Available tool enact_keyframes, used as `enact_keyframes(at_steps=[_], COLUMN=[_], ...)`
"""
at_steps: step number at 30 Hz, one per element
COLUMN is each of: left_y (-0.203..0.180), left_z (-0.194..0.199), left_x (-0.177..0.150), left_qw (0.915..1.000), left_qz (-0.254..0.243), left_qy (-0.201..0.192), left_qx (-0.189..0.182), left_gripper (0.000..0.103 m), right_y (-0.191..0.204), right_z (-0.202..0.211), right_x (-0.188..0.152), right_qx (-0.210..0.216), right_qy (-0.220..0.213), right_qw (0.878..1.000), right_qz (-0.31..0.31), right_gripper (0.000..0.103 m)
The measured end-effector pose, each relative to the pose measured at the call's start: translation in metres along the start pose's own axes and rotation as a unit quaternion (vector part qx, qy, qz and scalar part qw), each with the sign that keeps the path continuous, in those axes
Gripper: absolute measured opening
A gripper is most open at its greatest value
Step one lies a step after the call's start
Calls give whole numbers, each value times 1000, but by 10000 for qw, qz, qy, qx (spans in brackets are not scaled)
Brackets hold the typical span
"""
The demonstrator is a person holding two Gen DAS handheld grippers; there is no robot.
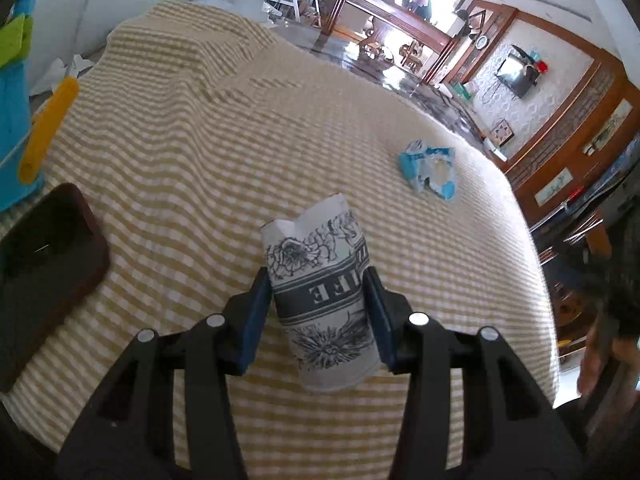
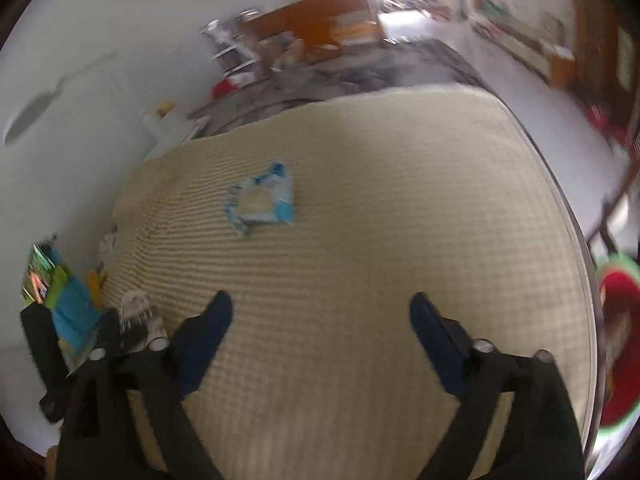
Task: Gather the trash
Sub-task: 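Grasp the white paper cup with the left tool while the right tool grasps the blue wrapper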
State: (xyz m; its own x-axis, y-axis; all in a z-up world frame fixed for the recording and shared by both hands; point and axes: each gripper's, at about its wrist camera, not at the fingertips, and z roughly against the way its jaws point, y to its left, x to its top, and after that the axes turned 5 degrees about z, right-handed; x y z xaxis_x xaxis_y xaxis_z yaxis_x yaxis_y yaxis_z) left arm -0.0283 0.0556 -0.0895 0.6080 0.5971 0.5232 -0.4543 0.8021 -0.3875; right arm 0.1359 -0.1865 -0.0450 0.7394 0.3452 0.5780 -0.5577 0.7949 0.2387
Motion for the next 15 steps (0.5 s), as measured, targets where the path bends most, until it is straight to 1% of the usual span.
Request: enact_keyframes(at_steps=[2,4,6,10,13,15], left_y=[-2,-3,-6,-6,-2,-1], left_z=[-5,-7,-9,-8,-7,-8], left_x=[1,2,2,3,0,1], left_qw=[9999,10000,9999,9999,9999,9998], left_qz=[-89,-41,-114,-82,57,138], left_qy=[-45,-60,-71,-67,-13,8], left_qx=[83,49,55,-6,-103,-136], left_gripper=[45,45,45,46,46,46], right_y=[21,32,42,57,64,67], right_z=[-24,-46,-72,-117,-139,-150], right_x=[22,38,54,75,81,82], right_qx=[52,99,99,-196,-444,-555], right_qy=[-13,-16,68,349,513,638], right_qw=[9995,9992,9992,9983,9965,9948], right_qz=[316,386,386,418,489,565], right_gripper=[91,91,92,92,91,85])
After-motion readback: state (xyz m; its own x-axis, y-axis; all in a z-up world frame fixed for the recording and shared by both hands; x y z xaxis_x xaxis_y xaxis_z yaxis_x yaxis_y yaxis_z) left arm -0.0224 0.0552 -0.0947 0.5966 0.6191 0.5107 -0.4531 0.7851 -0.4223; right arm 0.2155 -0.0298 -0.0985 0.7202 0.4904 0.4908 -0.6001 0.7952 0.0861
